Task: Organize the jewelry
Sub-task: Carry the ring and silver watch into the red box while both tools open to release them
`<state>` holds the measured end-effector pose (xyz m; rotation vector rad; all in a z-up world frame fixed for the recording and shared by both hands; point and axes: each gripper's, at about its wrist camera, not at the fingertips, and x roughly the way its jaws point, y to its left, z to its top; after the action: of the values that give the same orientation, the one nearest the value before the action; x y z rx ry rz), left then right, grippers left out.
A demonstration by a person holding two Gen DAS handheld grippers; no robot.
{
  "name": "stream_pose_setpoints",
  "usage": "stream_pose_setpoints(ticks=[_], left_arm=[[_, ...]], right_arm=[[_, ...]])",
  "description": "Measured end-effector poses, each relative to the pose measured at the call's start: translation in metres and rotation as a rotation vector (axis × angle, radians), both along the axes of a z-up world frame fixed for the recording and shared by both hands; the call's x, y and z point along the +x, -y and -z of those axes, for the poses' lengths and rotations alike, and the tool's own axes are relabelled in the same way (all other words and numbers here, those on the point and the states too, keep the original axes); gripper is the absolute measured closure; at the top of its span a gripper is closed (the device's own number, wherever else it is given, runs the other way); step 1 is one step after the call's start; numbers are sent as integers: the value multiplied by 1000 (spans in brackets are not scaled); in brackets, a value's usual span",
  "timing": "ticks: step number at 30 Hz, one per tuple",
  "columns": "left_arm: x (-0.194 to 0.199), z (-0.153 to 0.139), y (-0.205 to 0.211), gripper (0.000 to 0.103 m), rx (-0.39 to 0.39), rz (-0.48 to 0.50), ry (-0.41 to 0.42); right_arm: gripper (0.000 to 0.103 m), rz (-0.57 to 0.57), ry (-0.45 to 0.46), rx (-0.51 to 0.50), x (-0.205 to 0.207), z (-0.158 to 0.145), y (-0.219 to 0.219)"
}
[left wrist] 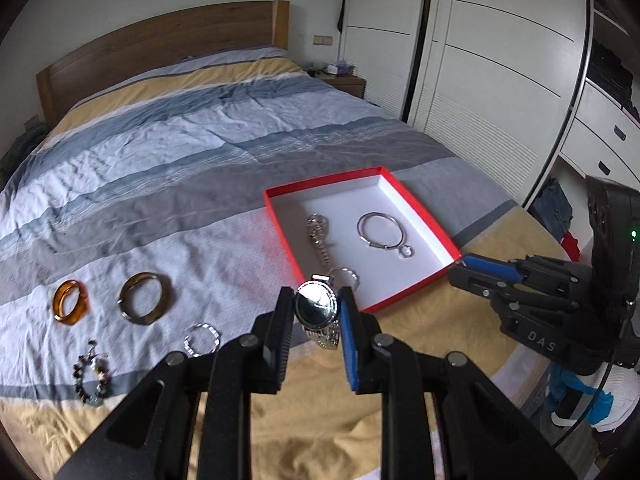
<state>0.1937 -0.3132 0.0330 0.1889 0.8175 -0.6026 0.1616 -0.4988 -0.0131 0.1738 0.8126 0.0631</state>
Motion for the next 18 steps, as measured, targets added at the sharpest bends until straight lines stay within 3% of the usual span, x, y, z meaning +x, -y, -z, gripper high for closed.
stream_pose_setpoints(ticks=[8,18], left_arm=[[57,40,75,82,24,44,-53],[88,95,102,82,86,54,-115]], right_arm=[[82,25,-43,-16,64,36,41],[82,-12,-156,-32,128,82,61]])
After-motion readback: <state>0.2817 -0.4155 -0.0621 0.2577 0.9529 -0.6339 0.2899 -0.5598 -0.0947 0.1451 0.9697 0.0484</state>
